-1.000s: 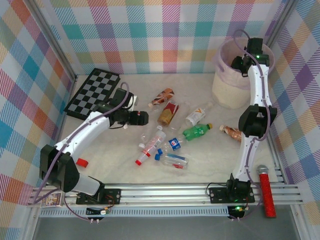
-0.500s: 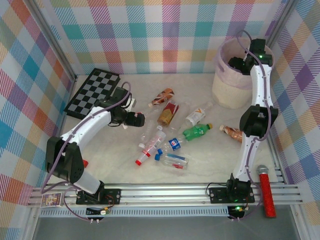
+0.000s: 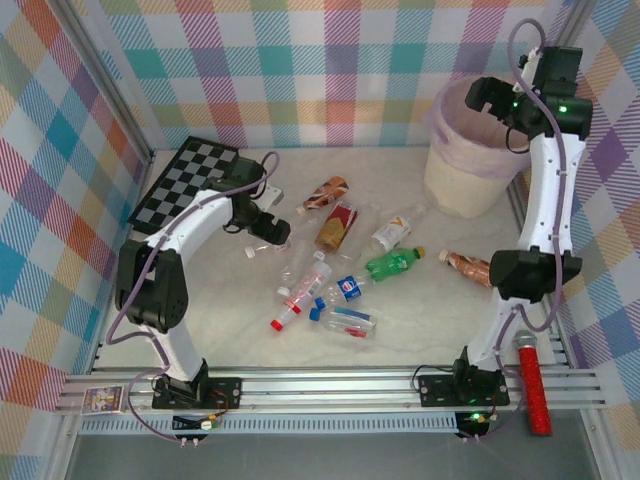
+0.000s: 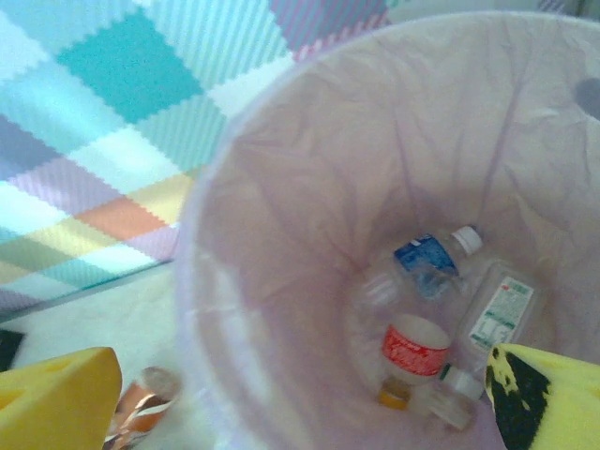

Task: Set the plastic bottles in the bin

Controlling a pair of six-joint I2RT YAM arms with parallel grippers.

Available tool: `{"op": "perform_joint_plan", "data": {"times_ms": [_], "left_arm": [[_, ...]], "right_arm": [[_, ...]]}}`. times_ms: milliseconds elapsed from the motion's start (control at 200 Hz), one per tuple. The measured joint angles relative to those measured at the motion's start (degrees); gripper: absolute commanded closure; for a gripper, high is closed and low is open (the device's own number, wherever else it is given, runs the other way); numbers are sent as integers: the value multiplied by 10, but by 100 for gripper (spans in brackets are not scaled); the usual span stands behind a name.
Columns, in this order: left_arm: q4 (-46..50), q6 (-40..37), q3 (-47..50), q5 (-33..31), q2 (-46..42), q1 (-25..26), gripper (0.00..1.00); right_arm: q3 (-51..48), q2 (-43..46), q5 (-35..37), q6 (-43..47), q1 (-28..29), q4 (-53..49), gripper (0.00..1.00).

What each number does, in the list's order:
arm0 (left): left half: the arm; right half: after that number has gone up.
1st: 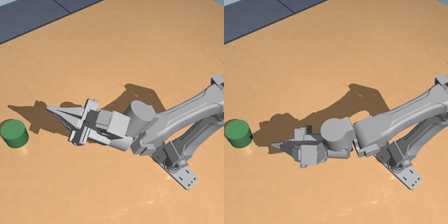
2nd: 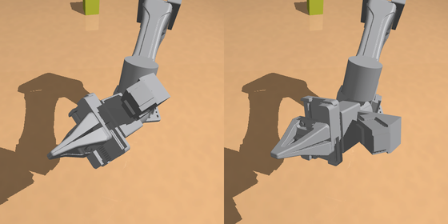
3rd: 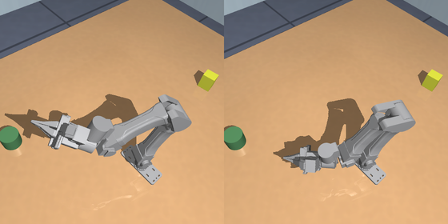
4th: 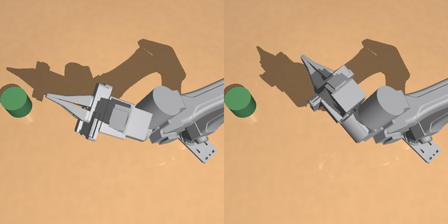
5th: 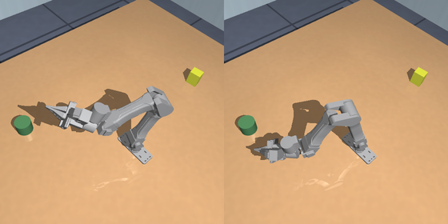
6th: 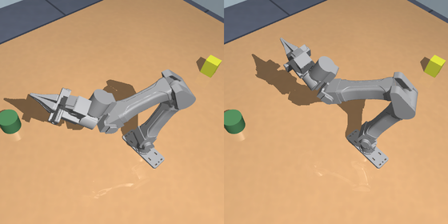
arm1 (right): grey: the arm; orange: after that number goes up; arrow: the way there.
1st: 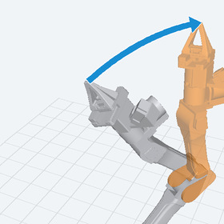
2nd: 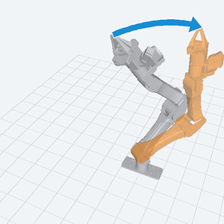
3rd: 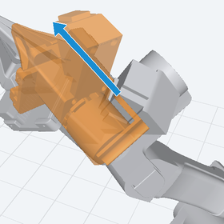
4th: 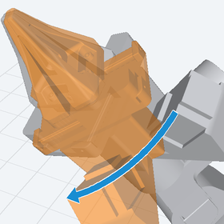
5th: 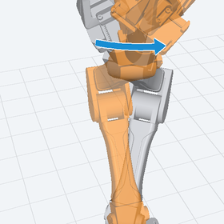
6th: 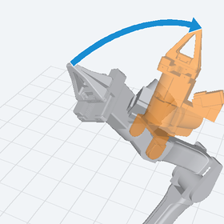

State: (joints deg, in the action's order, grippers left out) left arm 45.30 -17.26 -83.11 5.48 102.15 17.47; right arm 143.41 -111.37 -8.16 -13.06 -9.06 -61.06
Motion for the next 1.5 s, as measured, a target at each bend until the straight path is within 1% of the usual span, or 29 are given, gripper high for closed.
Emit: {"op": "perform_joint_plan", "data": {"times_ms": [115,255,360,450,510,560,640,720,815,860,1045,1115,1150,1235,1385,1395,1415,1500], "left_arm": [[10,-39,-26,14,29,-3,0],[30,-81,-52,41,60,-11,0],[44,-107,-66,51,82,-12,0],[51,-122,-67,54,96,-13,3],[56,-130,-67,54,104,-13,5],[56,-134,-67,54,112,-14,9],[56,-142,-67,56,120,-17,20],[56,-140,-67,60,122,-20,27],[56,-143,-67,61,122,-23,29],[56,-143,-67,60,122,-23,28],[56,-139,-66,67,131,-23,15],[56,-139,-66,72,137,-23,14],[56,-139,-66,74,142,-23,15],[56,-139,-65,76,151,-23,22],[56,-138,-60,76,155,-23,29],[56,-137,-60,76,155,-23,32],[56,-139,-60,75,155,-23,33],[56,-137,-60,75,155,-23,37]], "right_arm": [[-70,69,-36,-10,2,-10,1],[-198,165,-73,-21,12,-15,1],[-274,221,-89,-28,16,-17,1],[-334,267,-95,-30,19,-16,1],[-373,297,-101,-33,20,-16,1],[-405,320,-106,-38,20,-16,1],[-453,353,-115,-46,20,-14,1],[-496,377,-124,-57,24,-6,1],[-541,392,-134,-72,27,9,1],[-555,394,-139,-78,28,16,1],[-576,394,-150,-92,31,34,1],[-576,395,-152,-92,31,40,1],[-576,395,-153,-92,31,43,1],[-580,396,-153,-92,31,48,1],[-593,402,-153,-93,31,49,1],[-594,403,-153,-93,31,49,1],[-595,403,-153,-93,31,49,1],[-595,407,-153,-93,31,49,1]]}}
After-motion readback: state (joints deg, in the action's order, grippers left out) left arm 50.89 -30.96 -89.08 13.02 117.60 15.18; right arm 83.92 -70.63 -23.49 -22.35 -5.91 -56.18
